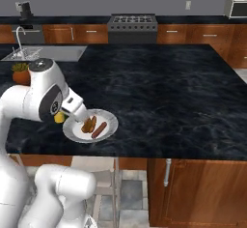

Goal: Move the hot dog bun to the plate on the dining table and place the condiment next to that plate. Then navigate to the fridge and take the sausage and place it on the plate as well.

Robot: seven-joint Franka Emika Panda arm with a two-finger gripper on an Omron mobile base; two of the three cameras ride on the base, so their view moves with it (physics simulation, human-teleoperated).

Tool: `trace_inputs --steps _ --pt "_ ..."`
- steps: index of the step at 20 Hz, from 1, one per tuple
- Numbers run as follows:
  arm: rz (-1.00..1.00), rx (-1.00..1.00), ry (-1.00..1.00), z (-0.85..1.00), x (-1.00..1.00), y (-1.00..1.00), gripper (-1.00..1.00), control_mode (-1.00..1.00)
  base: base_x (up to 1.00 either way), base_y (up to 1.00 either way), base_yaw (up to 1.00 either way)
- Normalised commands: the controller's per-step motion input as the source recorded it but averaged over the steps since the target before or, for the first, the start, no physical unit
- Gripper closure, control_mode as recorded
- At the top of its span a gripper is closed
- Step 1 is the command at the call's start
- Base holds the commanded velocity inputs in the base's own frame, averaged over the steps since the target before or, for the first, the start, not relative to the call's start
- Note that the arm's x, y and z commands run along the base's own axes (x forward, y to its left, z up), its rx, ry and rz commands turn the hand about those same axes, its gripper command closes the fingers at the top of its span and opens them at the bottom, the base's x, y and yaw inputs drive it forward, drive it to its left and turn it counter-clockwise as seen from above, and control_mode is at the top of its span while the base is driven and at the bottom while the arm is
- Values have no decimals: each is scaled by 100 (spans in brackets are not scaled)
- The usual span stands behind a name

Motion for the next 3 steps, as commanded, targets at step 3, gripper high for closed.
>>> trace_inputs --steps 3 --pt "0 0 0 27 -95 15 -100 -100 0 0 0"
